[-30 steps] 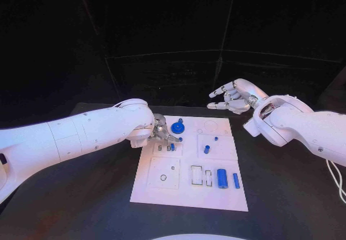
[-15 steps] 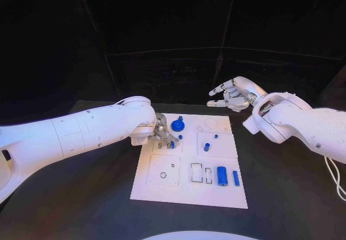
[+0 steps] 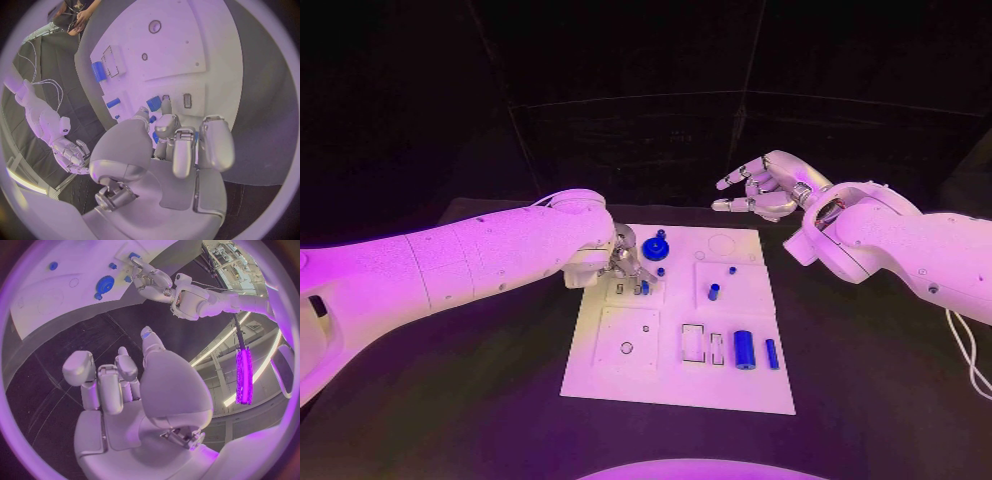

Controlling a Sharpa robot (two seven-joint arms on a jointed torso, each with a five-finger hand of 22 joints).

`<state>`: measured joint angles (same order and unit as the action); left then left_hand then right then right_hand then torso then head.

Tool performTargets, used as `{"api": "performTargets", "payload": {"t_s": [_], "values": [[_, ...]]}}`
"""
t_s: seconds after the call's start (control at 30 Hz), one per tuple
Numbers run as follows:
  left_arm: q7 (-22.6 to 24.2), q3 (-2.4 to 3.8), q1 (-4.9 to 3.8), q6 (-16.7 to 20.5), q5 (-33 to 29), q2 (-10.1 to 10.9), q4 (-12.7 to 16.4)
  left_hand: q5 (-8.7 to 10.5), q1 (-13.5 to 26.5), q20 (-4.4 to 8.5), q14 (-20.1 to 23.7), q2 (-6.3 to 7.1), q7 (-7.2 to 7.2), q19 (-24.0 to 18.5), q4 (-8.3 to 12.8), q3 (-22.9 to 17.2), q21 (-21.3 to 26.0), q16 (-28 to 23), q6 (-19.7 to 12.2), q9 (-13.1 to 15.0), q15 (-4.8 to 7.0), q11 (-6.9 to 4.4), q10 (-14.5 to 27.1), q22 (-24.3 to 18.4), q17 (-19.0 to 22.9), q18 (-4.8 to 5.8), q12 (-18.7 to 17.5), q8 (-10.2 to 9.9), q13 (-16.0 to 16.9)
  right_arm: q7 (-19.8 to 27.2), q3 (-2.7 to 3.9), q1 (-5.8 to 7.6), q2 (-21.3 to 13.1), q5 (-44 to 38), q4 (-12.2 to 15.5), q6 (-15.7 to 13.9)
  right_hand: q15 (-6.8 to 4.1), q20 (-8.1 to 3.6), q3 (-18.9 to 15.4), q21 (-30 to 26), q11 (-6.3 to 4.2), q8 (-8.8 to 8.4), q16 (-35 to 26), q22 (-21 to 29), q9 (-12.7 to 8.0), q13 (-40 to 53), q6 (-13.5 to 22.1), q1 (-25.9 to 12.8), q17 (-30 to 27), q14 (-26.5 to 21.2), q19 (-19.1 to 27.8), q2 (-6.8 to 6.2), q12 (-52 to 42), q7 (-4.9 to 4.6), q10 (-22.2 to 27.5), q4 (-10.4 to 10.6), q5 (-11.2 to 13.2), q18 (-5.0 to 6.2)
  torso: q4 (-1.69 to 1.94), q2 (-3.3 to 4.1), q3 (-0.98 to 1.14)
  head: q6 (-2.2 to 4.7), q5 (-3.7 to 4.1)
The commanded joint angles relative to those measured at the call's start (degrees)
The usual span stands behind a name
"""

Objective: Assemble the parts on the task board

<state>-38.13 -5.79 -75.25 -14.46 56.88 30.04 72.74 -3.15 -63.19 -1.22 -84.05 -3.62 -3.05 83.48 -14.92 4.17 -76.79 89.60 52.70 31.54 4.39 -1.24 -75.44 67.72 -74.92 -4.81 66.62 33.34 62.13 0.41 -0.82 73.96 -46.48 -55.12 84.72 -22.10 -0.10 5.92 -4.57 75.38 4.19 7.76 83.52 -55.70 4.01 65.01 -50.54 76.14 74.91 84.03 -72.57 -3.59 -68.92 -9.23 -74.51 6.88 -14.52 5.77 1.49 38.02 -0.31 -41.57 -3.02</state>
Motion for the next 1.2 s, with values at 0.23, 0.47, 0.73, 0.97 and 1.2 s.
{"api": "performTargets", "payload": {"t_s": [0.23, 0.47, 0.73, 0.97, 1.2], "values": [[-0.1, -0.15, -0.12, -1.6, 0.5, -0.6, -0.3, 0.08, -1.1, 0.00, -5.9, -0.38, 0.11, 0.7, 0.7, -0.2, -0.4, 0.4, -0.5, 0.3, 0.50, 0.00, -0.4, 0.3, -15.1, 0.77, 0.3, 0.5, 0.1, 0.0, 0.06, 0.14, 0.3, 0.2, -0.1, 0.6, -0.20, -0.04, -0.4, -0.4, -0.11, 0.32, -0.3, 0.1, 0.1, -0.1, -0.3, -0.1, 2.5, 3.2, 0.3, 0.70, 0.4, 0.11, 0.4, -0.1, -0.5, 0.91, -0.03, 0.05, 0.02, -0.12, 0.04], [0.0, -0.30, -0.12, -2.1, 0.5, -0.9, -0.7, 0.08, -1.3, -0.01, -5.9, -0.51, 0.10, 0.7, 0.8, -0.3, -0.5, 0.4, -0.6, 0.3, 0.50, 0.01, -0.4, 0.5, -15.1, 0.79, 0.3, 0.5, 0.0, 0.0, 0.06, 0.14, 0.4, 0.2, -0.2, 0.7, -0.20, -0.04, -0.4, -0.4, -0.11, 0.32, -0.3, 0.1, 0.1, -0.1, -0.3, -0.1, 2.5, 3.2, 0.3, 0.70, 0.4, 0.11, 0.4, -0.1, -0.5, 0.91, -0.01, 0.05, 0.01, -0.18, 0.00], [0.3, -0.36, -0.12, -2.5, 0.5, -1.3, -1.2, 0.07, -2.0, -0.04, -5.9, -0.88, 0.08, 0.7, 1.3, -0.5, -0.6, 0.4, -0.8, 0.6, 0.47, 0.03, -0.4, 0.7, -15.1, 0.82, 0.2, 0.7, 0.0, 0.0, 0.06, 0.14, 0.5, 0.2, -0.2, 0.7, -0.22, -0.05, -0.5, -0.5, -0.12, 0.36, -0.4, 0.2, 0.1, -0.1, -0.2, 0.0, 2.4, 3.1, 0.3, 0.76, 0.4, 0.12, 0.4, 0.0, -0.6, 0.93, -0.04, 0.07, -0.01, -0.26, 0.03], [1.4, -0.39, -0.12, -1.0, 0.5, -1.4, -1.4, 0.00, -6.1, -0.01, -5.9, -3.65, 0.28, 0.6, 4.1, -3.9, -0.6, 0.4, -1.4, 1.0, 0.59, -0.15, -0.2, 0.7, -15.1, 0.77, 0.2, 0.7, -0.1, 0.0, 0.06, 0.14, 0.6, 0.2, -0.3, 0.8, -0.22, -0.05, -0.5, -0.5, -0.12, 0.36, -0.4, 0.2, 0.1, -0.1, -0.2, 0.0, 2.4, 3.1, 0.3, 0.76, 0.4, 0.12, 0.4, 0.0, -0.6, 0.93, -0.03, 0.06, -0.03, -0.43, 0.04], [3.2, -0.39, -0.12, 0.8, -0.7, -1.3, -1.3, -0.81, -12.9, 0.39, -5.9, -4.52, 0.53, 0.4, 10.0, -12.4, -0.5, 0.4, -2.8, 0.9, 0.98, -0.48, 0.4, 0.7, -15.1, 0.73, -0.5, -0.2, -0.6, 0.0, 0.05, 0.14, 0.8, 0.2, -0.4, 1.0, -0.22, -0.06, -0.5, -0.5, -0.12, 0.38, -0.4, 0.2, 0.1, -0.1, -0.2, 0.0, 2.5, 3.2, 0.3, 0.79, 0.3, 0.12, 0.4, 0.0, -0.7, 0.93, 0.00, 0.07, -0.03, -0.48, 0.05]]}}
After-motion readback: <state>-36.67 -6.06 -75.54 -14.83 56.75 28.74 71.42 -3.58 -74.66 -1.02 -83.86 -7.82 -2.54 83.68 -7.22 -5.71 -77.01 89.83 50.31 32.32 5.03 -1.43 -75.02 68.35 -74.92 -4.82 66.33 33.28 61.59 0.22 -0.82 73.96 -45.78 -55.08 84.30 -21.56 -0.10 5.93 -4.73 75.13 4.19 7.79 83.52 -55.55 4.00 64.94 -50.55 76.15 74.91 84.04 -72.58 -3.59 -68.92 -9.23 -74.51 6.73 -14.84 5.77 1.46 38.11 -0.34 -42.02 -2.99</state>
